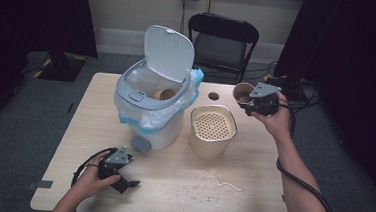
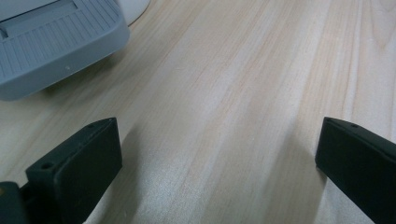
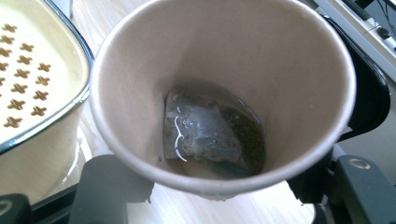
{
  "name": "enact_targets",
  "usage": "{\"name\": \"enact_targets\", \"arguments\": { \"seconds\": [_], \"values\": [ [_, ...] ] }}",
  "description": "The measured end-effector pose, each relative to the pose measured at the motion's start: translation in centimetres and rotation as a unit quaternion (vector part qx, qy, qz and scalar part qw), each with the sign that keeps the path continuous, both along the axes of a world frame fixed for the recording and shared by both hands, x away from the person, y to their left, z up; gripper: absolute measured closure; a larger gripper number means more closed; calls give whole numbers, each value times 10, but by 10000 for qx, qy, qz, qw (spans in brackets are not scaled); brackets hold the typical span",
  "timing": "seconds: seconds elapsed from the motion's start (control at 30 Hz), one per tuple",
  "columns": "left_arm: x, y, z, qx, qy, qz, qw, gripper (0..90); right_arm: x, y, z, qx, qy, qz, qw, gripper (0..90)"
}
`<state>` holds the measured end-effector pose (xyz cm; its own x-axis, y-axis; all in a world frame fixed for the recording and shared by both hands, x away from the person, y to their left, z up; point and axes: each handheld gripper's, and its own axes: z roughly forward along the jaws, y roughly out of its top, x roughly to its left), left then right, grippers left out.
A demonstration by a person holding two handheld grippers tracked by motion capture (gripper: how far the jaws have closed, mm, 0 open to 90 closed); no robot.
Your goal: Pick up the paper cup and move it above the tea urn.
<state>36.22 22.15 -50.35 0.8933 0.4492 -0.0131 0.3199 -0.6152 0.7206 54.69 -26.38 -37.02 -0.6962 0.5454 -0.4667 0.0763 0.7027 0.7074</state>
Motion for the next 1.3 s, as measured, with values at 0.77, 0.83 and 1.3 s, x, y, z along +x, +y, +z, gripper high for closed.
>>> {"name": "enact_targets", "arguments": {
  "seconds": [0.77, 0.83, 1.3],
  "values": [
    [0, 0, 0, -6, -1, -2, 10000, 0, -4, 9, 9, -431, -450, 83, 9980, 376],
    [0, 0, 0, -3, 0, -3, 10000, 0, -6, 13, 10, -732, -550, 86, 9958, 376],
    [0, 0, 0, -3, -3, -10, 10000, 0, -18, 28, 22, -1509, -1206, 129, 9811, 378]
  ]
}}
